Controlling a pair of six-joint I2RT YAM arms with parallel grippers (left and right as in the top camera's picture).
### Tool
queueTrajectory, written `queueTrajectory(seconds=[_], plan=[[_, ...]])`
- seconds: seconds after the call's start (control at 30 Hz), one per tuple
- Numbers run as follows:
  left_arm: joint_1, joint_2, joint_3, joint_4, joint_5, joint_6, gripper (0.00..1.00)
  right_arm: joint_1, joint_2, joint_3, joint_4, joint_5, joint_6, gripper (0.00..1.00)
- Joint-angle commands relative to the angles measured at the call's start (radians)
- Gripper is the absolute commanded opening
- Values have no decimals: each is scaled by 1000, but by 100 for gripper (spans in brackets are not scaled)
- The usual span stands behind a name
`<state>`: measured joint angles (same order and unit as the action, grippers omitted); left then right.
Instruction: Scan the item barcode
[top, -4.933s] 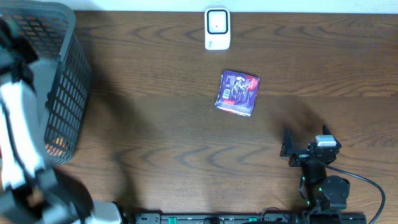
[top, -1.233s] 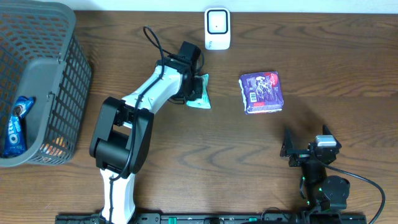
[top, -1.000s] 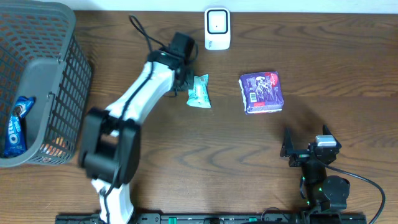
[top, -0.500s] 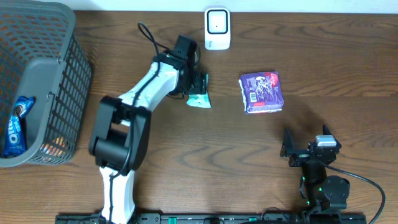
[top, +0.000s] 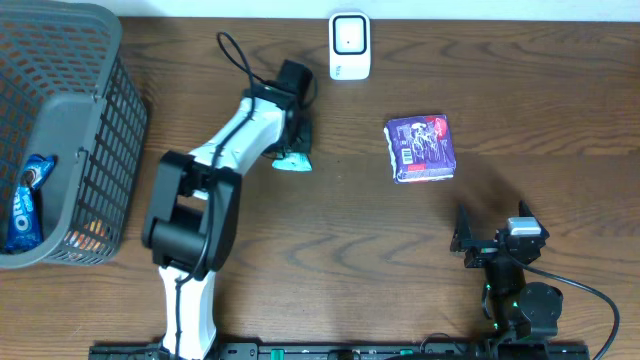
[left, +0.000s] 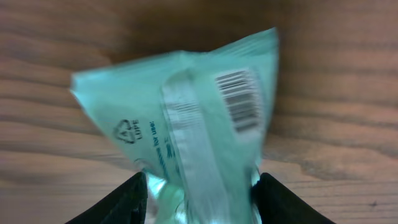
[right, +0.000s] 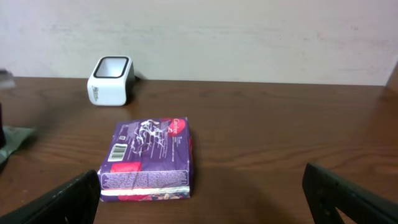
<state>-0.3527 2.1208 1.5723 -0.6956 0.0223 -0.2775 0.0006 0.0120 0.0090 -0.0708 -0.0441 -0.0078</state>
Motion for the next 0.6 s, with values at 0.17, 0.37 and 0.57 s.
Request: queueTrajectory(seconds=[0.17,0.37,0.57], plan=[[37,-198,52,-70,-66,100,79,-12,-5,-3,-2,9,14,99],[82,-133,8,-89,-177,7,78,-12,-5,-3,-2,9,14,99],[167,-53,0,-88,34,-101,67,-12,-5,-3,-2,9,14,99]])
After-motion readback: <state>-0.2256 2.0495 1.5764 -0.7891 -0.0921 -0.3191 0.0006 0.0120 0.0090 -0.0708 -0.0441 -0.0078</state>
